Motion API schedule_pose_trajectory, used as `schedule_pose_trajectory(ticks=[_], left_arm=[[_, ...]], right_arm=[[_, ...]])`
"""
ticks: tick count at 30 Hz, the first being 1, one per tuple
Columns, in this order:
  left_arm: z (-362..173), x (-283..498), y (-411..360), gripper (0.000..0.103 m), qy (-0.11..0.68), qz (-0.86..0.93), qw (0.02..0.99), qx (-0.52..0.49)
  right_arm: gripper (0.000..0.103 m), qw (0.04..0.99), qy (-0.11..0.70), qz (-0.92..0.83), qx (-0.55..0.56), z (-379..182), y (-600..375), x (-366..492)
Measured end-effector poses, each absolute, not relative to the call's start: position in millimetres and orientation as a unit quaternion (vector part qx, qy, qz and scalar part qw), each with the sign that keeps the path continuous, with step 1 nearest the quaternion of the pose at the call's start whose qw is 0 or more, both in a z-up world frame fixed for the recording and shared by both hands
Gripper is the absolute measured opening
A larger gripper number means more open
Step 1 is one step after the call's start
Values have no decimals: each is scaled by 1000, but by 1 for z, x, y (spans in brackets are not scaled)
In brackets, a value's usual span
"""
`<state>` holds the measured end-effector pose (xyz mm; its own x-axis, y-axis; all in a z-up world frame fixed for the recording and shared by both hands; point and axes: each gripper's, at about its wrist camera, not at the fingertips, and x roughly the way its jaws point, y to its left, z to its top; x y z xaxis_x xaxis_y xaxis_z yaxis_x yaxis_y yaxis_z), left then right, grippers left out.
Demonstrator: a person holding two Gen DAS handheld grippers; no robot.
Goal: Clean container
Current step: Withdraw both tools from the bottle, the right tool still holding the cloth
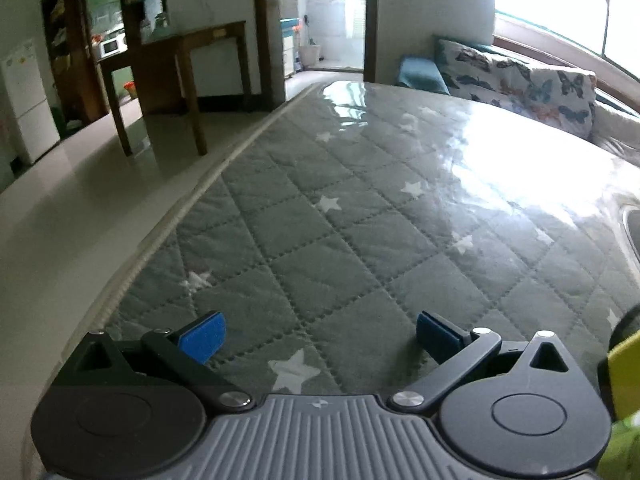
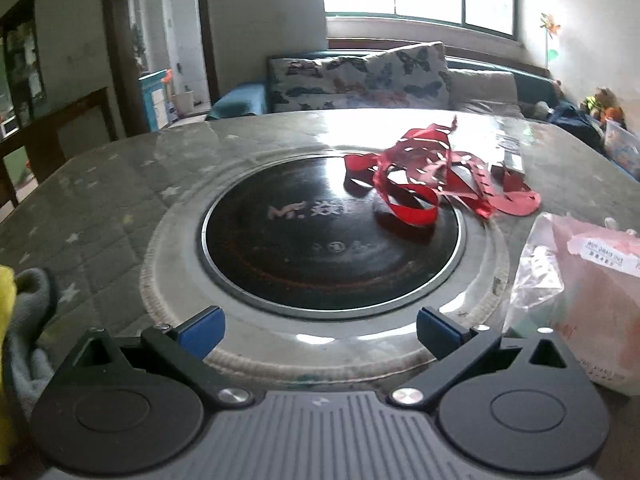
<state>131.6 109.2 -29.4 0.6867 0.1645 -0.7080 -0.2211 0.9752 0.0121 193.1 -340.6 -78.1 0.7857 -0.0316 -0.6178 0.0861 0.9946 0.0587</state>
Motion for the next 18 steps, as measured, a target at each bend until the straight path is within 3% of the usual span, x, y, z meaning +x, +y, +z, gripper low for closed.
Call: schedule_pose_trajectory(ticks=[18], left_arm=[[-39, 132, 109, 103, 336, 97, 937, -25]], right_arm=[[103, 940, 335, -63, 13, -85, -336, 216]])
